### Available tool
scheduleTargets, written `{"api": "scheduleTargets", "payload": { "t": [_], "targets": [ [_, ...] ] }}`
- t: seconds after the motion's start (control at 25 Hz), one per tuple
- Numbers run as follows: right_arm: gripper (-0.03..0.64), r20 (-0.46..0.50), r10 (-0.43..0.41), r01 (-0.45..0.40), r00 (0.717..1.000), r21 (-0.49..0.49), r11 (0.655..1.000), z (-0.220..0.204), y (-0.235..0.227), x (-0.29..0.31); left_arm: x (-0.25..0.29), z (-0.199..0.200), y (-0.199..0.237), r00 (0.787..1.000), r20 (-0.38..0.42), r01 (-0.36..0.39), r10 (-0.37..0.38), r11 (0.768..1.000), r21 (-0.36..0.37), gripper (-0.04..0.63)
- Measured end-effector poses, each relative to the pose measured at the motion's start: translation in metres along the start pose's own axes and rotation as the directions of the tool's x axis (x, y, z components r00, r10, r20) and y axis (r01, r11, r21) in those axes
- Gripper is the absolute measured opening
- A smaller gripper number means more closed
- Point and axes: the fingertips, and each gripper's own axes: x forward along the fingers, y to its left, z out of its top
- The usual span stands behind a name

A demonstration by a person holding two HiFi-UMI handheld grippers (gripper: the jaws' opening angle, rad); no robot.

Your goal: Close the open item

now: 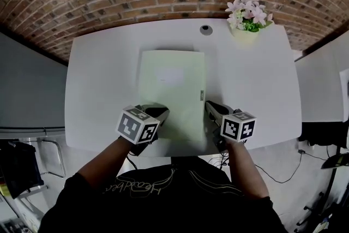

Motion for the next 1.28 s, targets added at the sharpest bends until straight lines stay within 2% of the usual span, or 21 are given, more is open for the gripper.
{"api": "scheduleTargets", "payload": {
  "t": [0.2, 0.36, 0.52, 0.8, 0.96, 1.12, 1.28],
  "targets": [
    [0.003, 0.004, -0.004, 0.004, 1.000, -0.004, 1.000, 0.000, 0.000, 0.000, 0.004, -0.002, 0.002, 1.000, -0.022, -0.021, 0.021, 1.000, 0.008, 0.002],
    [0.003, 0.012, -0.010, 0.010, 1.000, -0.009, 1.000, 0.002, 0.001, -0.001, 0.009, -0.003, 0.001, 0.998, -0.043, -0.048, 0.051, 0.997, 0.060, 0.002],
    [0.003, 0.002, -0.013, 0.013, 1.000, -0.007, 1.000, -0.002, -0.001, 0.000, 0.010, -0.004, 0.003, 0.998, -0.061, -0.029, 0.032, 0.998, 0.049, 0.002],
    [0.003, 0.021, -0.009, 0.010, 1.000, -0.013, 1.000, 0.005, 0.003, -0.003, 0.012, -0.004, 0.003, 0.996, -0.076, -0.032, 0.039, 0.996, 0.088, 0.002],
    [0.003, 0.027, -0.017, 0.018, 0.999, -0.031, 0.999, 0.007, 0.007, -0.009, 0.009, 0.000, 0.001, 0.996, -0.077, -0.038, 0.046, 0.994, 0.103, 0.002],
    [0.003, 0.043, -0.030, 0.033, 0.999, -0.048, 0.998, 0.010, 0.009, -0.021, 0.006, 0.005, -0.002, 0.994, -0.083, -0.053, 0.066, 0.987, 0.153, 0.002],
    [0.003, 0.068, -0.031, 0.035, 0.997, -0.069, 0.997, 0.017, 0.015, -0.035, 0.000, 0.009, -0.002, 0.997, -0.053, -0.048, 0.056, 0.989, 0.137, 0.002]
  ]
}}
